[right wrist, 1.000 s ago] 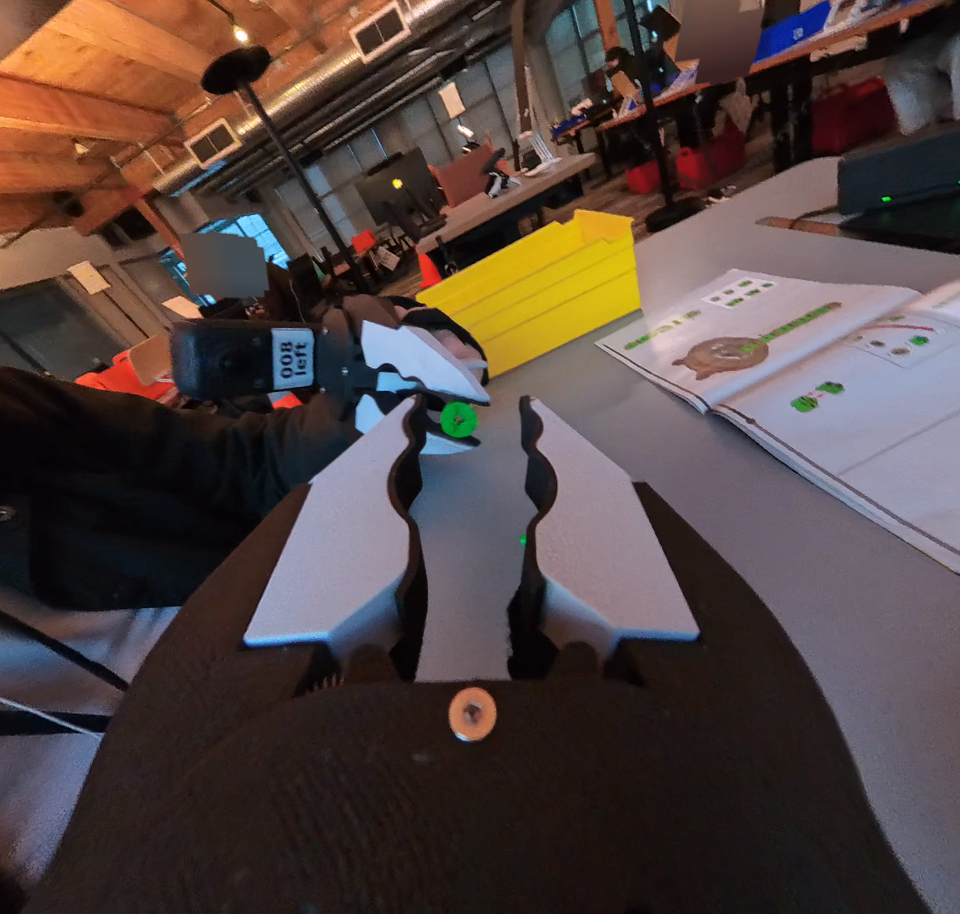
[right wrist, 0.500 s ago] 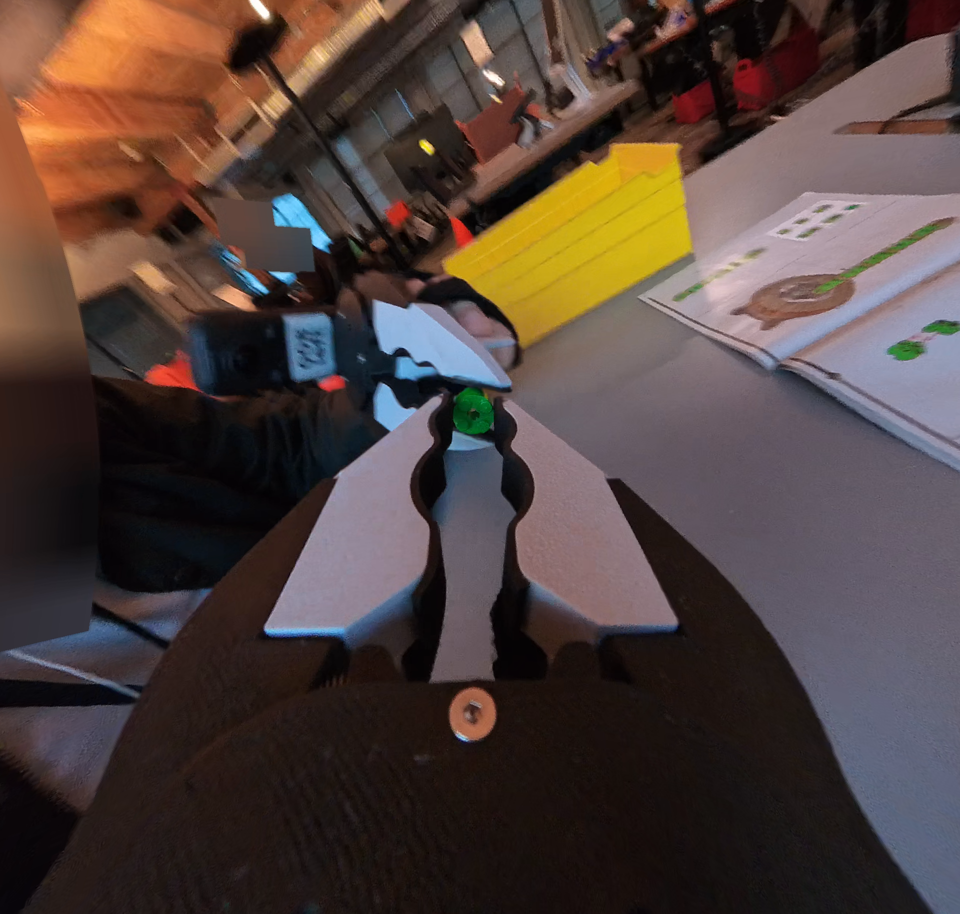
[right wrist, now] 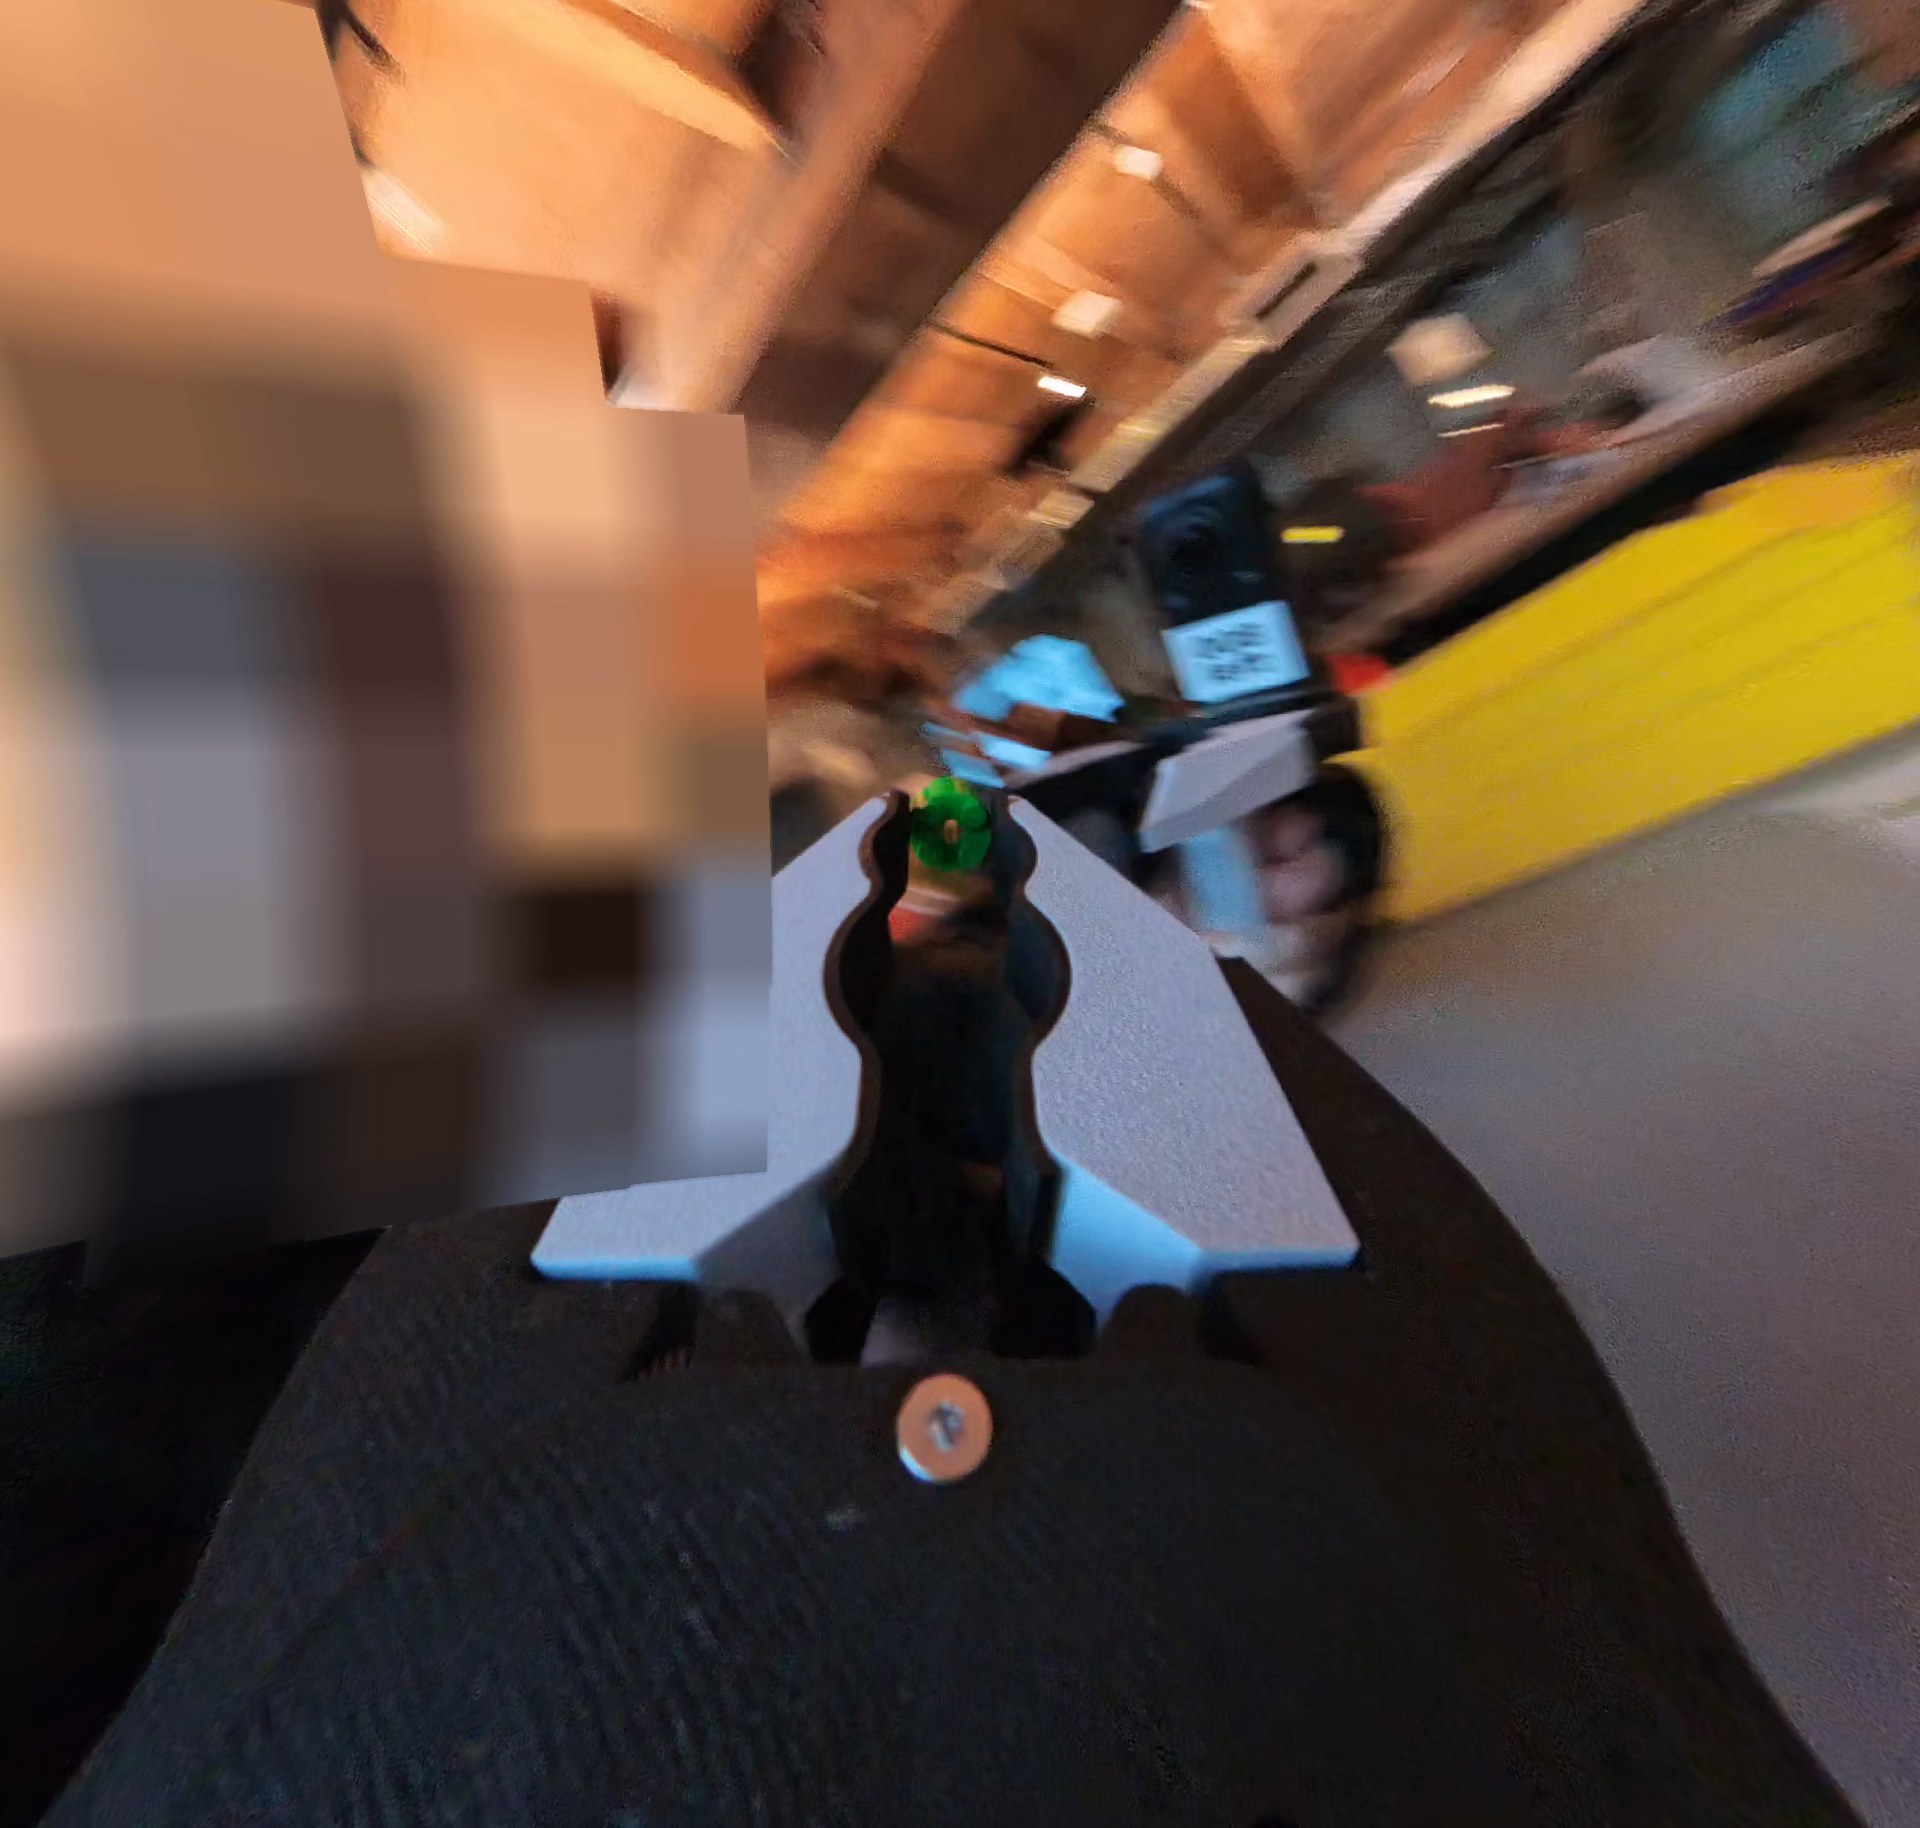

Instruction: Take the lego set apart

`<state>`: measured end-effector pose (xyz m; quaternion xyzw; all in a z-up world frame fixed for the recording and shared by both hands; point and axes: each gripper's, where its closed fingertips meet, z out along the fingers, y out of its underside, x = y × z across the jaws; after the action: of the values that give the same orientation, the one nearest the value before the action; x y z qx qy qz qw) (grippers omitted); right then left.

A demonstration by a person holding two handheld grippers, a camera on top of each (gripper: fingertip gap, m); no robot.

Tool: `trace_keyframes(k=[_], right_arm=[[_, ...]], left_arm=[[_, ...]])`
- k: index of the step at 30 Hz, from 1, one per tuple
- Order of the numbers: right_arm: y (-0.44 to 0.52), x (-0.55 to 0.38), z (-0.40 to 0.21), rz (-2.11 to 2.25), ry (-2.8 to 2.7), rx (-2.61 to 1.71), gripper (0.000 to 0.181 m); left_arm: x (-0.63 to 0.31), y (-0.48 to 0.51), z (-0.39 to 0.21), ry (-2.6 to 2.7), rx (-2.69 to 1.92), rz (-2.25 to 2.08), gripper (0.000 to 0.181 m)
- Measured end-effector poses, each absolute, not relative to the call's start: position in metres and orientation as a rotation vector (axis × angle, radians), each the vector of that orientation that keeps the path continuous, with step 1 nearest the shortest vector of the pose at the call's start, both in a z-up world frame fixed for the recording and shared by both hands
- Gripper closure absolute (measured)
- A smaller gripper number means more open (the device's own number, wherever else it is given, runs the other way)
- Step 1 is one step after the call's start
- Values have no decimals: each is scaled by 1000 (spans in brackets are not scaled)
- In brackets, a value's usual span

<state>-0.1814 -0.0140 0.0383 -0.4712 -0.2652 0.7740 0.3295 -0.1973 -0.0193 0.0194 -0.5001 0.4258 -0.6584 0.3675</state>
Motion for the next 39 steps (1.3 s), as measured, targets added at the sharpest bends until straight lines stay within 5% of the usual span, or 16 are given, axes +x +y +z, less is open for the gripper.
trace_keyframes(k=[1,6,14,27,31,39], right_arm=[[-7,-186,29,1731,-767,-1281,168],[18,-169,20,449,-1038,-1219,167],[43,-178,-48,-342,-1369,-1287,166],[39,-196,-64,-377,-1434,-1294,166],[37,-200,-65,-353,-1435,-1261,166],[-2,-194,18,48,-1125,-975,154]], left_arm=[[-197,-16,16,1074,-1334,-1745,138],[-203,17,-3,938,-1569,-1832,134],[-199,41,-36,879,-1753,-1597,141],[-183,40,-71,1038,-1834,-1333,142],[-181,32,-69,1087,-1787,-1360,172],[-221,-14,26,1134,-1147,-1884,172]])
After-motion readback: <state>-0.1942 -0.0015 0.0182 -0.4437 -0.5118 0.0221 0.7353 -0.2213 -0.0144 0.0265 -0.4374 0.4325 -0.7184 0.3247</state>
